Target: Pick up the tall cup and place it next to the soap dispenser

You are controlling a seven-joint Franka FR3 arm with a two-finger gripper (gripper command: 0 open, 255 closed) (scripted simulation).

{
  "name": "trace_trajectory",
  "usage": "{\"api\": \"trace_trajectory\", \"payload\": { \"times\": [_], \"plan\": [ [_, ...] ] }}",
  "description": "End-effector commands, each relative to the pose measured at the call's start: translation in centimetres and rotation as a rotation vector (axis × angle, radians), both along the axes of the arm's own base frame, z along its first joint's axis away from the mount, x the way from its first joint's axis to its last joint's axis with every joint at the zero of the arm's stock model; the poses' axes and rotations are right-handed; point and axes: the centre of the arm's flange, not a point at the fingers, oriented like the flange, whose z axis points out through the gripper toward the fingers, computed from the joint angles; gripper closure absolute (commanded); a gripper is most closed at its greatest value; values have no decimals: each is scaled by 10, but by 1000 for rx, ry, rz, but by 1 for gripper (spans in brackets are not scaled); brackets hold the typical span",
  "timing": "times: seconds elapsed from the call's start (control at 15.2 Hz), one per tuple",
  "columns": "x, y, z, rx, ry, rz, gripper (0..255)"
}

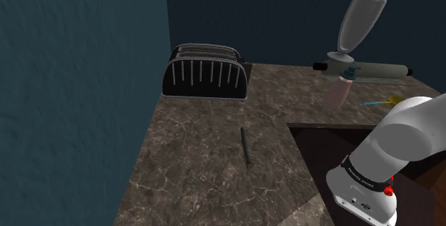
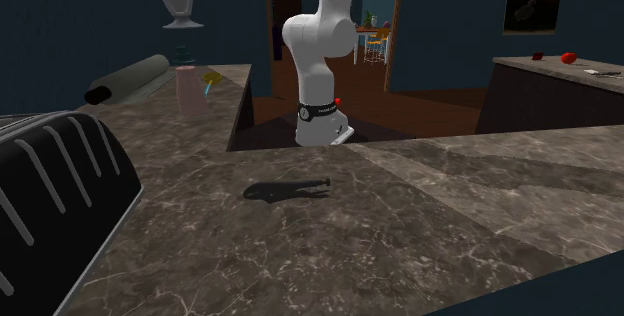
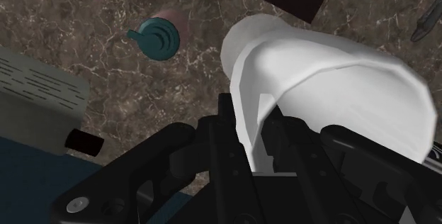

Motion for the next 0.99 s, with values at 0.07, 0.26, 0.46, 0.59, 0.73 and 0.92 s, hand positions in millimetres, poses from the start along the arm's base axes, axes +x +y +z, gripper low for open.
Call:
{"api": "trace_trajectory", "payload": {
  "times": [0.07,0.26,0.46,0.59,0.73,0.92],
  "plan": [
    [-8,-39,1,-1,0,2,255],
    [-17,-77,2,-1,0,2,255],
    [-25,-116,2,-1,0,2,255],
    [-31,-142,2,-1,0,2,255],
    [-37,-168,2,-1,0,2,255],
    [-45,-206,2,-1,0,2,255]
  ]
}}
